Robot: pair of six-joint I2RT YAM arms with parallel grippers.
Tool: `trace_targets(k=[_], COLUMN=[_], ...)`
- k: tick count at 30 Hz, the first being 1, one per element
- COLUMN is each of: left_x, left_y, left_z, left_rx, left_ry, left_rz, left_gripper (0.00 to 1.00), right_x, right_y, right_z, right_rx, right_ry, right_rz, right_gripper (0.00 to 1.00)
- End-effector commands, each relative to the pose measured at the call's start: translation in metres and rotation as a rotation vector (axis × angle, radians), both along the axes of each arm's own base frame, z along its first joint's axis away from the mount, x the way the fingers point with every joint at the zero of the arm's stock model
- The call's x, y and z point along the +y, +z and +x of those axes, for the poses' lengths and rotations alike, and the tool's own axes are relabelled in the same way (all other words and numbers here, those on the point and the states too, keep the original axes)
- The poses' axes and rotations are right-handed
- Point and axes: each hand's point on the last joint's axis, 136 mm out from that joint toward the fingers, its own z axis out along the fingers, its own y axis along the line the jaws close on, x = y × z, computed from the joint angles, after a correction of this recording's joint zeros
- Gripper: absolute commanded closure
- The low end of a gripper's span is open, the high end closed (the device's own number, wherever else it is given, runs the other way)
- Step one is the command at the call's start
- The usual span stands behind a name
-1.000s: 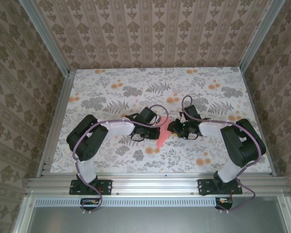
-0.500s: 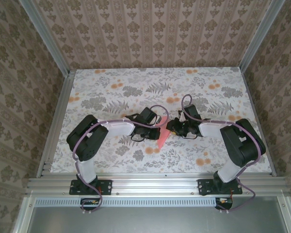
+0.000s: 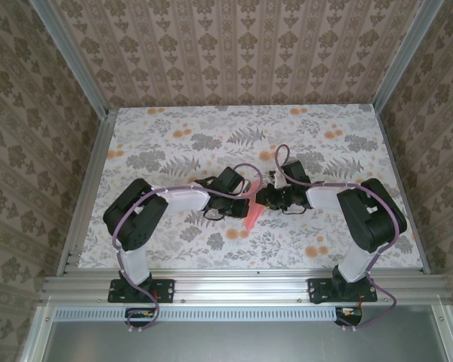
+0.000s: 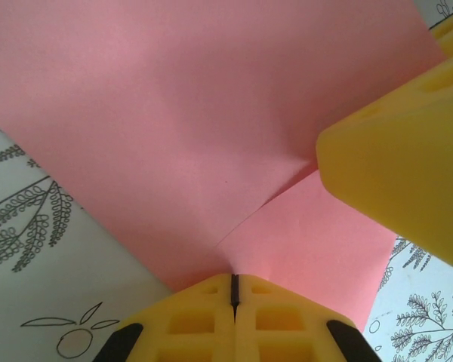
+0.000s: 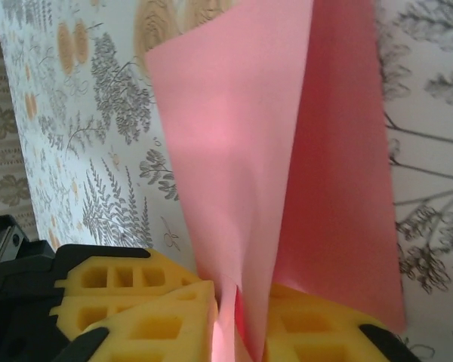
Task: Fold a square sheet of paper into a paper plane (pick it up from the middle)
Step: Third fold the triangle at the center of the table.
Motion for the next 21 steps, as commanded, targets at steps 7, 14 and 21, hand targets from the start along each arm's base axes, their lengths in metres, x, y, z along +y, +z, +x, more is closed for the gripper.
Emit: trace_targets(k=[7,14,21], left_x=[0.019,0.020,0.008], left_y=[0.024,0.062,0.055], left_z=[-0.011,-0.031,-0.069], left_rx=[-0.037,-0.180,-0.312], left_ry=[0.018,-0.001,-0.098], left_rz=[0.035,0.063,0.177], left_gripper=[0.73,0.54,0.46], right_x=[-0.004,-0.022,-0.037], right_y=[0.001,0.002,0.013], right_z=[-0.002,-0.024,-0.044], right_rx=[0.049,0.075,0.078], right_ry=[-0.077,-0.314,-0.469], right_rz=[0.034,-0.030,-0.065], right_gripper=[0.96,0.99,0.99])
